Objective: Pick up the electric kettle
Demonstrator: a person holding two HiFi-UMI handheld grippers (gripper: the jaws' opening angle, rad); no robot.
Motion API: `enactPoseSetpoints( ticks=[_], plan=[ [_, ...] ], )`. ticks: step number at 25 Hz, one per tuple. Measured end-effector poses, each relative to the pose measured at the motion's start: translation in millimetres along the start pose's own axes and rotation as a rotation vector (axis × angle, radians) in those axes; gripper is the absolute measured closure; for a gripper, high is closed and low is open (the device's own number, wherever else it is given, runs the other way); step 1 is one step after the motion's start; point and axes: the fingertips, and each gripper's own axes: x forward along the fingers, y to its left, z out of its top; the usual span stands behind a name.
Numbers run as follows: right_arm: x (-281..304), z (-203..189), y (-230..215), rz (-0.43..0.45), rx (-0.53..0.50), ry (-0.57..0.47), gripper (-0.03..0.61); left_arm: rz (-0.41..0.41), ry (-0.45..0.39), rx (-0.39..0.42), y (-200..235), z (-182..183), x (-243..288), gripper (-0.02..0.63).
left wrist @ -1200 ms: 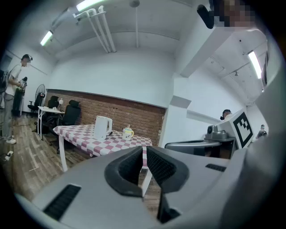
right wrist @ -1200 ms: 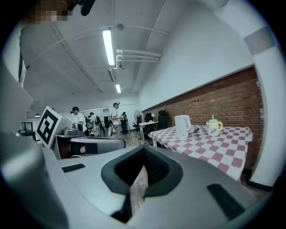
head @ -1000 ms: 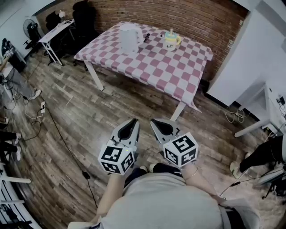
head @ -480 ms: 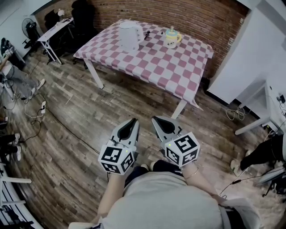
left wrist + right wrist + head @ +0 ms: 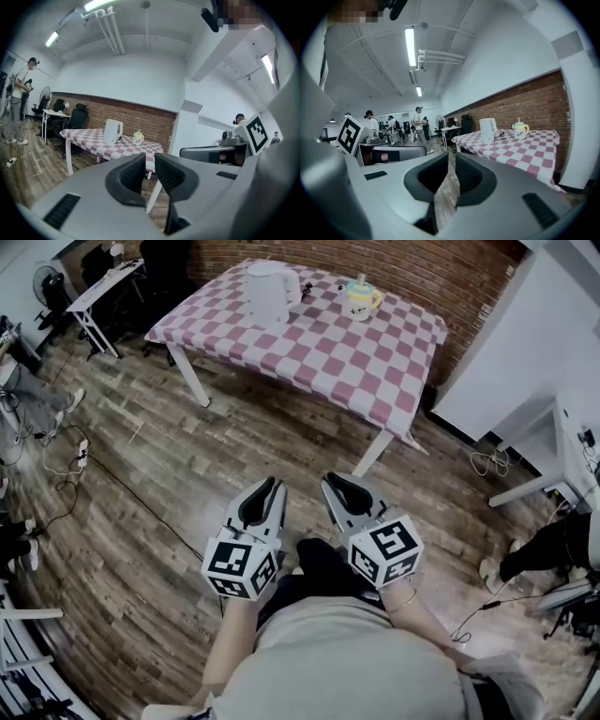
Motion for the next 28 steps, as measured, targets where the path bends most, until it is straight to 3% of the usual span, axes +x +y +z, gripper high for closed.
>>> enactPoseSetpoints(
  ticks=[3,7,22,28],
  plan=[
    [12.6,1.1,-0.4,0.015,-0.002,0.021,0.523,0.008,0.001,-0.011,9.7,-1.1,2.0,0.56],
    [43.4,6.4,-6.2,0.041,0.043,0.024,0.491,0.002,0.011,-0.017,29.8,-0.2,16.7,0.46],
    [215.2,48.7,-73.1,0.14,0.033,0.034,0.433,0.085,0.024,0.027,162.7,47.8,137.2,0.442],
    [268.4,75.4,-108.7,0.151,-0.005,0.014,0.43,0.054,0.009,0.03,196.3,68.4,201.4,0.442]
  ],
)
